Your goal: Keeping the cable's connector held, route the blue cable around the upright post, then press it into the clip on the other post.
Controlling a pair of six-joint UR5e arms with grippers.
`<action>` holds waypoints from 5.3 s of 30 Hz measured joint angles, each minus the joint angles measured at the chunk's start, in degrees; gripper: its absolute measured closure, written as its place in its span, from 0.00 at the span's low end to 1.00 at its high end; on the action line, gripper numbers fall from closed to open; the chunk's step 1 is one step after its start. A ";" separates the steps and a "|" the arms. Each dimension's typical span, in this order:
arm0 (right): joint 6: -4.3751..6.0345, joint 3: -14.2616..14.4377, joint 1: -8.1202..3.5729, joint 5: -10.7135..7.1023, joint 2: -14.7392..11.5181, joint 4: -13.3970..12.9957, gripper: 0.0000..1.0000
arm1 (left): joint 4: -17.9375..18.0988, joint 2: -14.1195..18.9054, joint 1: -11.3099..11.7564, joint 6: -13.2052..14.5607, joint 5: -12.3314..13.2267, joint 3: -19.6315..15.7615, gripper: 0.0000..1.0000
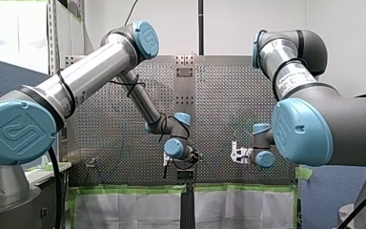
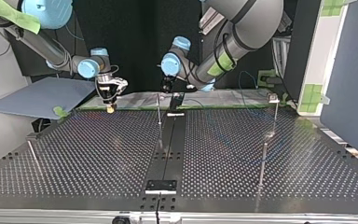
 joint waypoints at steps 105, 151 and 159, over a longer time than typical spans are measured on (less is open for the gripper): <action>0.34 -0.01 -0.34 -0.44 0.26 0.27 1.00 | 5.99 41.01 -6.24 -7.19 -12.91 -41.25 0.00; -1.91 3.61 -2.38 4.00 -14.43 11.31 1.00 | 15.78 53.48 -6.09 -9.00 -13.54 -51.86 0.00; -2.18 3.62 -3.00 3.88 -18.02 12.39 1.00 | 15.39 53.86 -6.04 -9.83 -14.51 -51.84 0.00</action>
